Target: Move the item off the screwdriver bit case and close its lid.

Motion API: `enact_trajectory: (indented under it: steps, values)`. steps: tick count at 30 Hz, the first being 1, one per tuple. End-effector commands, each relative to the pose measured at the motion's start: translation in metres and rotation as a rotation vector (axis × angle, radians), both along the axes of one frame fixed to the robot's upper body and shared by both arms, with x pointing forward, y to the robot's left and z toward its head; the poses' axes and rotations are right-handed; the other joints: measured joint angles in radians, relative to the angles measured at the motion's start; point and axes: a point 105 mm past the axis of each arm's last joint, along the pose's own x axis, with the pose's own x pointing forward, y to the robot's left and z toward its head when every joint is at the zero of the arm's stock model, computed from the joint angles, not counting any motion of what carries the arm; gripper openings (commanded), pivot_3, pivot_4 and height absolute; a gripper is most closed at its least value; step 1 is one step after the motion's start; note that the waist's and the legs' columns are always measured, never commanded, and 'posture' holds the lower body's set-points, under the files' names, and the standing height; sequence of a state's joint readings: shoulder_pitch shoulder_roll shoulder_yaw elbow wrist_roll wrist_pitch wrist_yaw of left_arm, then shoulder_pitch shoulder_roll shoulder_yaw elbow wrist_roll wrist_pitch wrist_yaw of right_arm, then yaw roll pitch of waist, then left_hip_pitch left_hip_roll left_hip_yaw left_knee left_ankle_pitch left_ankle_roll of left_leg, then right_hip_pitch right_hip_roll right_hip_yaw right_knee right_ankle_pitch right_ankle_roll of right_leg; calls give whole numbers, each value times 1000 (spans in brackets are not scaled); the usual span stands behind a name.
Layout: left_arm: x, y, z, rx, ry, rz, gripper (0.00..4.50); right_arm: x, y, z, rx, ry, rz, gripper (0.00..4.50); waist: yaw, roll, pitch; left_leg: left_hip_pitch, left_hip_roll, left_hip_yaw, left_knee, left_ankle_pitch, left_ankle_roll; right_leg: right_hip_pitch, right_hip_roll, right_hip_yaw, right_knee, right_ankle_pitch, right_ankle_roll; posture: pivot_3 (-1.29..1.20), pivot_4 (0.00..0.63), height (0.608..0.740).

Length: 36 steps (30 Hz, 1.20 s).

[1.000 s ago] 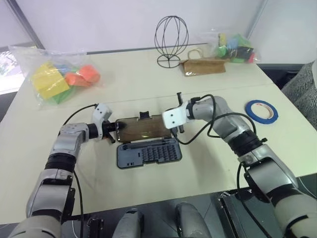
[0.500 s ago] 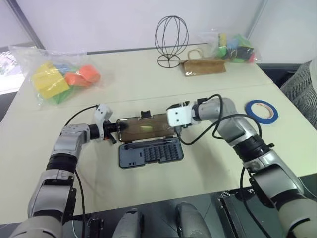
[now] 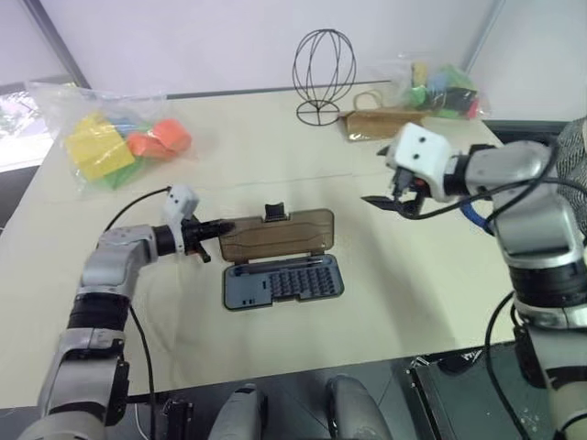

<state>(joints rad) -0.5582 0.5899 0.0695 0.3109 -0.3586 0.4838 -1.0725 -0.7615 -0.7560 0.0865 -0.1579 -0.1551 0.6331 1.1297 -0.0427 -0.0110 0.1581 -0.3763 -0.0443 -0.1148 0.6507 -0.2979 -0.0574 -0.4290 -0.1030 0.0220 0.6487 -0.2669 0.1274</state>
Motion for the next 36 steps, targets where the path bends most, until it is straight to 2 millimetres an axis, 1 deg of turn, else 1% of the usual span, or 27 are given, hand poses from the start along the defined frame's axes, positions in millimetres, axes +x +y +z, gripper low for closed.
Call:
enact_trajectory:
  steps: [1, 3, 4, 6, 8, 12, 15, 18, 20, 22, 25, 26, 29, 30, 32, 33, 35, 36]
  values:
    - [-11, -1, 31, -40, -60, -34, 0, -6, -3, 11, 18, -50, -12, 4443, 0, 0, 0, 0, 0, 0, 0, 0, 0, 0, 0, 0, 0, 0, 0, 0, 150, 740]
    - [-21, -6, 39, -46, -56, -77, 0, -6, -4, 8, 37, -40, -23, 4443, -2, 0, 0, 0, 0, 0, 0, 0, 0, 0, 0, 0, 0, 0, 0, 0, 150, 740]
    - [-29, -11, 40, -33, -46, -112, 0, -7, -4, 8, 44, -37, -28, 4443, -1, 0, 0, 0, 0, 0, 0, 0, 0, 0, 0, 0, 0, 0, 0, 0, 150, 740]
    - [-42, -17, 37, -8, -23, -168, 0, -7, -5, 8, 63, -31, -35, 4443, -1, 0, 0, 0, 1, 0, 0, 0, 0, 0, 0, 0, 0, 0, 0, 0, 150, 740]
    - [-49, -20, 34, -2, 0, -189, 0, -8, -4, 8, 82, -26, -37, 4443, 0, 0, 0, 0, 1, 0, 0, 0, 0, 0, 0, 1, 0, 0, 0, 0, 150, 740]
    - [-70, -23, 17, 39, 70, -246, 0, -7, -2, 15, 115, -36, -39, 4443, 2, 0, 0, 0, 1, 1, 0, 0, 0, 0, 0, 1, 0, 0, 0, 0, 150, 740]
    - [-88, -21, 0, 102, 118, -292, 0, -10, 7, 23, 180, -23, -17, 4443, -1, 0, 0, 0, 1, 1, -1, 0, 0, 0, 0, 1, -1, 0, 0, 0, 150, 740]
    - [-95, -19, -10, 123, 147, -299, 0, -15, 18, 25, 230, 14, 21, 4443, 2, 0, 1, 1, 2, 1, -1, 0, 1, 0, 0, 1, -1, 0, 0, 0, 150, 740]
    - [-95, -17, -15, 134, 149, -299, 0, -20, 26, 26, 274, 46, 47, 4443, 5, 0, 1, 0, 2, 1, -1, -1, 2, 0, 0, 1, -1, 0, 0, 0, 150, 740]
    - [-93, -18, -15, 125, 146, -298, 0, -26, 35, 27, 319, 87, 85, 4443, 8, 0, 1, 0, 1, 1, -1, -2, 4, 0, 0, 1, -1, 0, 0, 0, 150, 740]
    - [-83, -21, -5, 102, 114, -289, 0, -38, 49, 25, 401, 181, 143, 4443, 14, 0, 1, 0, 1, 1, 0, -2, 4, 0, 0, 1, -1, 0, 0, 0, 150, 740]
    - [-79, -22, -1, 91, 103, -284, 0, -43, 52, 22, 423, 220, 163, 4443, 20, 0, 1, 0, 1, 1, 0, -2, 4, 0, 0, 1, -1, 0, 0, 0, 150, 740]
    - [-67, -26, 14, 70, 69, -282, 0, -56, 59, 3, 455, 347, 197, 4443, 28, 0, 1, 0, 1, 1, 0, -2, 4, 1, 0, 1, -1, 0, 0, 0, 150, 740]
    - [-63, -28, 17, 61, 63, -281, 0, -61, 62, -6, 455, 385, 208, 4443, 30, 0, 0, 0, 1, 1, 1, -2, 4, 1, 0, 1, -1, 0, 0, 0, 150, 740]
    - [-58, -30, 21, 51, 60, -281, 0, -68, 66, -16, 457, 424, 224, 4443, 29, 0, 1, 0, 1, 1, 1, -2, 4, 2, 0, 1, -2, 0, 0, 0, 150, 740]
    - [-54, -33, 23, 48, 54, -282, 0, -72, 70, -22, 471, 463, 237, 4208, 28, 0, 1, 0, 0, 1, 1, -2, 4, 1, 0, 1, -2, 0, 0, 0, 150, 740]
    - [-42, -40, 27, 43, 34, -283, 0, -81, 77, -38, 492, 542, 262, 3584, 27, 0, 1, 0, 0, 1, 1, -2, 4, 1, 0, 1, -1, 0, 0, 0, 150, 740]
    - [-37, -44, 28, 44, 29, -286, 0, -83, 80, -46, 494, 575, 265, 3058, 27, 0, 1, 0, 1, 1, 1, -2, 4, 1, 0, 0, -1, 0, 0, 0, 150, 740]
